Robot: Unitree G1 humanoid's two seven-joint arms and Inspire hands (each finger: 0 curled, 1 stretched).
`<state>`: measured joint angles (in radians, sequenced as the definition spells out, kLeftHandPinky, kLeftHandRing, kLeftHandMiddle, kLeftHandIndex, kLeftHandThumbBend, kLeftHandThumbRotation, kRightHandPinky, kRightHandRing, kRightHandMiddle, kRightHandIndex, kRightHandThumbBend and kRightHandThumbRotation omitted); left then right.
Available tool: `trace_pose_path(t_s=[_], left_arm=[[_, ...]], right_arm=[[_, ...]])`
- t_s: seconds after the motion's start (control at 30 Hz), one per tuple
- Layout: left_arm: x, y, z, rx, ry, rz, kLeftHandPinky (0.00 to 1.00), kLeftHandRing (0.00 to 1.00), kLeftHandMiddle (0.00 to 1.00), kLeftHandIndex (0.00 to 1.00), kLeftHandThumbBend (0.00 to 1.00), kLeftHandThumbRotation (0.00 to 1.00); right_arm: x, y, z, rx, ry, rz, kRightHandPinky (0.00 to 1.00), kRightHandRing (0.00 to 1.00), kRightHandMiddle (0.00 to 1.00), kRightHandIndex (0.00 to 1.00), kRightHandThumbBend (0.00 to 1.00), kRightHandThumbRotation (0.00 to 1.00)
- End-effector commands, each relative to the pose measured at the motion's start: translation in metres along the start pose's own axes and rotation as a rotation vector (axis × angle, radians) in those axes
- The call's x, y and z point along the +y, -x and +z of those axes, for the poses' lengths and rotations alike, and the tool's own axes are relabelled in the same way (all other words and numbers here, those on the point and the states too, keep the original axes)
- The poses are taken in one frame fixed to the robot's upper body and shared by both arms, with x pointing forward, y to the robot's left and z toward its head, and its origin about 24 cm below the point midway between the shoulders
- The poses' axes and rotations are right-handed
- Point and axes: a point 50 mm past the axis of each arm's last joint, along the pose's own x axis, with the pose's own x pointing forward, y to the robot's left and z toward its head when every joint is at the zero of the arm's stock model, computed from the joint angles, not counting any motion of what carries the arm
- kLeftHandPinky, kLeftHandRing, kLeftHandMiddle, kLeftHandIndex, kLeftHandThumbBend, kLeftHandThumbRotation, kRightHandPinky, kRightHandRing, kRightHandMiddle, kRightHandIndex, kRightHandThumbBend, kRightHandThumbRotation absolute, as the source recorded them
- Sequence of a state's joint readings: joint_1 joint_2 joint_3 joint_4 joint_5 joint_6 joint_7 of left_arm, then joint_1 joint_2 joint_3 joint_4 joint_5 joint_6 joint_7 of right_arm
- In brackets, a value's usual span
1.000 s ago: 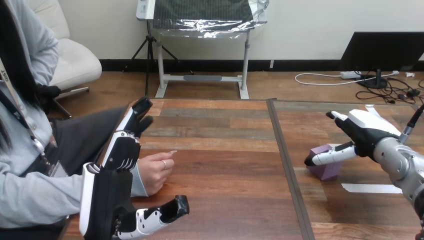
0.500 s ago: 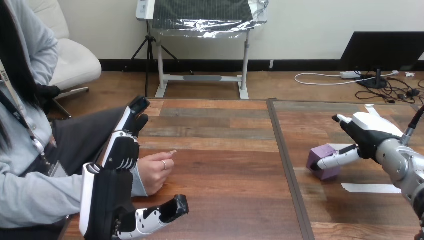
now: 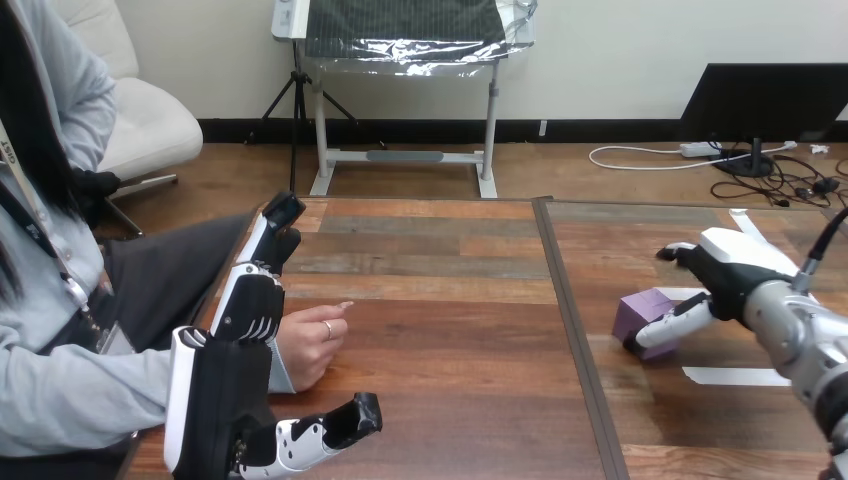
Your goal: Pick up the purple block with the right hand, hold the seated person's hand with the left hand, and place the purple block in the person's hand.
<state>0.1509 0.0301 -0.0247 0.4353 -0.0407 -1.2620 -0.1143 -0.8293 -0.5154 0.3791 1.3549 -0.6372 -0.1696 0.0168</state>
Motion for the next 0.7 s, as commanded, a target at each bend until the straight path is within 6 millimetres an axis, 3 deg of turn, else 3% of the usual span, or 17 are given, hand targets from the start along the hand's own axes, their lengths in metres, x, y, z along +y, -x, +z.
trace_pose_path(t_s=[0.0,0.13,0.43,0.67], left_arm=[[-0.001,-0.014,0.006,-0.076,0.000,-0.007,0.96,0.97,0.95,0.90,1.00,0.58],[-0.001,-0.014,0.006,-0.074,0.001,-0.008,0.95,0.97,0.95,0.90,1.00,0.58],[-0.003,-0.014,0.007,-0.074,0.001,-0.009,0.95,0.96,0.95,0.90,1.00,0.59],[-0.003,-0.014,0.007,-0.079,-0.003,-0.008,0.94,0.96,0.95,0.90,1.00,0.59]], right_arm=[[-0.025,-0.005,0.026,-0.060,-0.027,-0.094,0.39,0.44,0.50,0.85,0.99,0.31],[-0.023,-0.005,0.027,-0.069,-0.027,-0.101,0.24,0.28,0.36,0.80,1.00,0.27],[-0.013,-0.004,0.023,-0.052,-0.020,-0.096,0.35,0.41,0.49,0.67,0.98,0.20],[-0.010,-0.005,0.023,-0.045,-0.016,-0.097,0.38,0.44,0.51,0.61,0.95,0.15]])
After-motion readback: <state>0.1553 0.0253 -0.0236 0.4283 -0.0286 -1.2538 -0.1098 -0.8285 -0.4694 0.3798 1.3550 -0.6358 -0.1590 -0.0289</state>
